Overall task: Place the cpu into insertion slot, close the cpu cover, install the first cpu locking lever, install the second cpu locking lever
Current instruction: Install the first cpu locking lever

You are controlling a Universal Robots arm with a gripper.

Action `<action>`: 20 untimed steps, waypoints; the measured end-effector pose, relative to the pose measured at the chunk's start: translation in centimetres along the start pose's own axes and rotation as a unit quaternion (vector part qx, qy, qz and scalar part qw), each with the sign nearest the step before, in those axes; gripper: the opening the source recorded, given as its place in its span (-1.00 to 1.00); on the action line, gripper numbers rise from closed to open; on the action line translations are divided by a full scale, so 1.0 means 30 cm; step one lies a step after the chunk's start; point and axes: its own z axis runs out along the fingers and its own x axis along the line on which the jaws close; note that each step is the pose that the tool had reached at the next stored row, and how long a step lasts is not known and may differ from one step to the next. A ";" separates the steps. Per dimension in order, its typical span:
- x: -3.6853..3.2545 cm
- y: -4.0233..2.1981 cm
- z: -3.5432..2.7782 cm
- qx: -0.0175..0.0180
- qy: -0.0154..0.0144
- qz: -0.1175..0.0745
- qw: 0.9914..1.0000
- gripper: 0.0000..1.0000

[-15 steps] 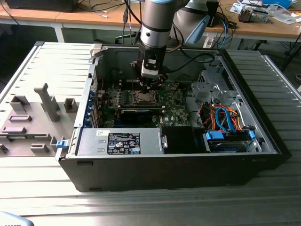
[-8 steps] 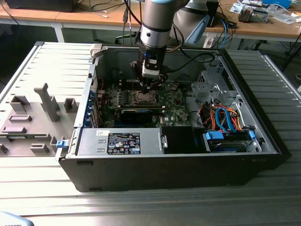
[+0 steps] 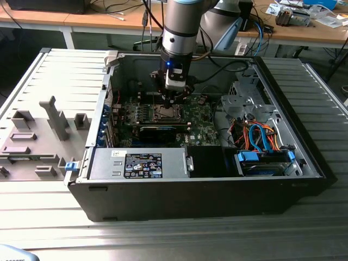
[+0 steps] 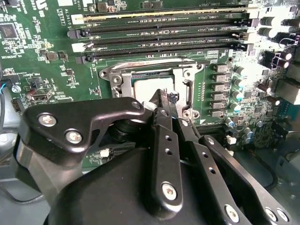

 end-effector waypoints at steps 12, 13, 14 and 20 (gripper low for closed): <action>0.000 0.000 0.000 0.001 -0.002 -0.025 1.000 -0.79; 0.000 0.000 0.000 0.001 -0.002 -0.027 1.000 -0.79; 0.000 0.000 0.000 0.001 -0.002 -0.029 1.000 -0.79; 0.000 0.000 0.000 0.002 -0.003 -0.043 0.999 -0.79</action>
